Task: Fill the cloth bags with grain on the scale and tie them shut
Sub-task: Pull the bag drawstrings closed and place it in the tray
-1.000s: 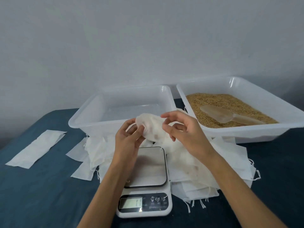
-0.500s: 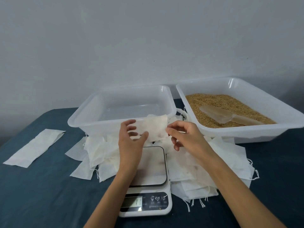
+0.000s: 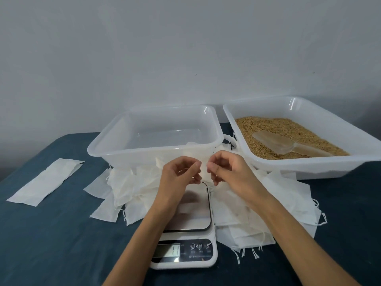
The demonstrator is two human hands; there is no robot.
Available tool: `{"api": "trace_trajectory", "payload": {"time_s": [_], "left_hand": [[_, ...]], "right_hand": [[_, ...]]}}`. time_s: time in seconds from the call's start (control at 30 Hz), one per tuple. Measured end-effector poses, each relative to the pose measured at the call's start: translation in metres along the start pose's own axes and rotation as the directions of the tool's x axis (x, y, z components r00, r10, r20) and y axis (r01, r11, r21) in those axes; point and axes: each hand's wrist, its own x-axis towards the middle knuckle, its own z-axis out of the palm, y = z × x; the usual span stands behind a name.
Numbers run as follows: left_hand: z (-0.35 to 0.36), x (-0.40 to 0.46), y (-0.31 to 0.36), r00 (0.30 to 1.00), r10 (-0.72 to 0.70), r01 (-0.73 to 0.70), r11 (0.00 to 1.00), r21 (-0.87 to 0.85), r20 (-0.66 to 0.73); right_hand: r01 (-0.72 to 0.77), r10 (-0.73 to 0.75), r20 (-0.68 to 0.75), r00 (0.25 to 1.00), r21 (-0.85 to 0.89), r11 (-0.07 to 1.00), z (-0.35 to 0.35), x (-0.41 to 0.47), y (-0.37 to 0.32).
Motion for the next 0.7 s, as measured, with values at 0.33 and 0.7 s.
{"api": "trace_trajectory", "payload": {"time_s": [0.33, 0.7], "left_hand": [[-0.001, 0.017, -0.003, 0.962, 0.252, -0.265, 0.759, 0.595, 0.106], [0.000, 0.037, -0.004, 0.970, 0.238, -0.221, 0.810, 0.543, 0.039]], "right_hand": [[0.059, -0.057, -0.161, 0.985, 0.012, 0.998, -0.013, 0.003, -0.002], [0.077, -0.103, -0.206, 0.973, -0.131, 0.988, -0.014, 0.002, 0.000]]}}
